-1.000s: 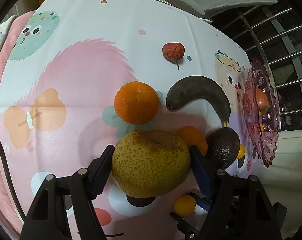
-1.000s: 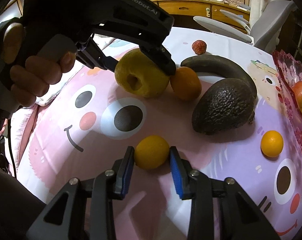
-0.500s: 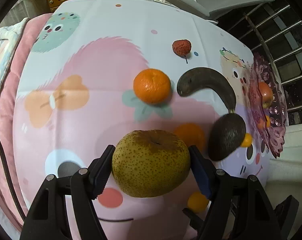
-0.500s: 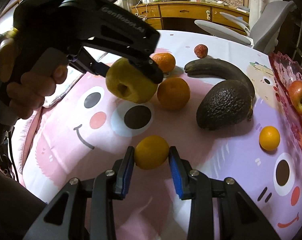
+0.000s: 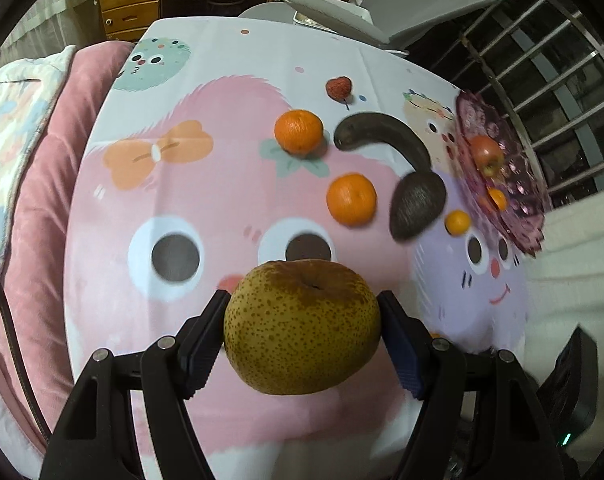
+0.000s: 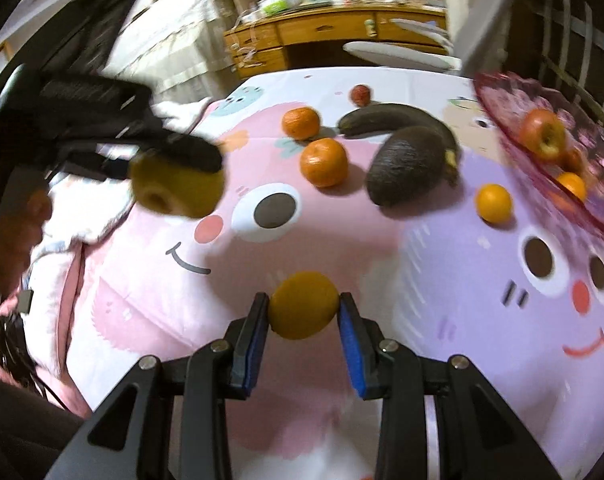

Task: Organize fruits
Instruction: 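Carry the pear in the left gripper and orange in the right over the pink bowl, then open both grippers to drop the pear and orange into the bowl, then move both grippers back toward the oranges on the cloth, then close the left gripper on an orange while the right gripper grasps a small orange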

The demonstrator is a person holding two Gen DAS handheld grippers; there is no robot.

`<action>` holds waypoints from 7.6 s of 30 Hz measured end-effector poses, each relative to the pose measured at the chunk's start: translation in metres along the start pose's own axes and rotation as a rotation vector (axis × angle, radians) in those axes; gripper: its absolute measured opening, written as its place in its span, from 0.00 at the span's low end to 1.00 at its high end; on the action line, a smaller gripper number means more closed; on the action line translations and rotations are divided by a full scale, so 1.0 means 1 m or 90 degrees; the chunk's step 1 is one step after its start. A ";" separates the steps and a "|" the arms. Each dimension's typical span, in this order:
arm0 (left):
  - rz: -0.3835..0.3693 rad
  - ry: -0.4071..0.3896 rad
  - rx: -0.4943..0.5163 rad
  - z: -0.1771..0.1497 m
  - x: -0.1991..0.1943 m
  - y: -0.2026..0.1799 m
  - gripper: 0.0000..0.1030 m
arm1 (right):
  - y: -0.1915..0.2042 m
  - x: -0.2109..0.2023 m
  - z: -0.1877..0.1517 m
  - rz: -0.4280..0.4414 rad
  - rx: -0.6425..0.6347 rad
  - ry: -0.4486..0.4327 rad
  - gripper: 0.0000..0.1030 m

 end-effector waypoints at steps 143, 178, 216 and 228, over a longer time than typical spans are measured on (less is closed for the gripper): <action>0.009 -0.050 0.055 -0.035 -0.039 -0.027 0.84 | -0.125 -0.074 -0.084 -0.074 0.458 0.101 0.43; 0.026 0.003 0.098 0.051 0.039 -0.033 0.84 | -0.126 -0.002 -0.008 -0.190 0.339 0.090 0.51; -0.038 0.086 0.128 0.063 0.126 -0.089 0.41 | -0.160 0.041 0.015 -0.297 0.242 0.044 0.34; -0.023 0.072 0.102 0.059 0.113 -0.071 0.40 | -0.152 0.027 0.020 -0.291 0.243 0.028 0.34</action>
Point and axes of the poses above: each gripper's, at about its wrist camera, not at the fingertips, and x roughly the way its jaws point, y to its left, z to its top, the point moved 10 cm from there along x, roughly the way its jaws point, and after that the axes turned 15 degrees about -x, right-handed, at the moved point
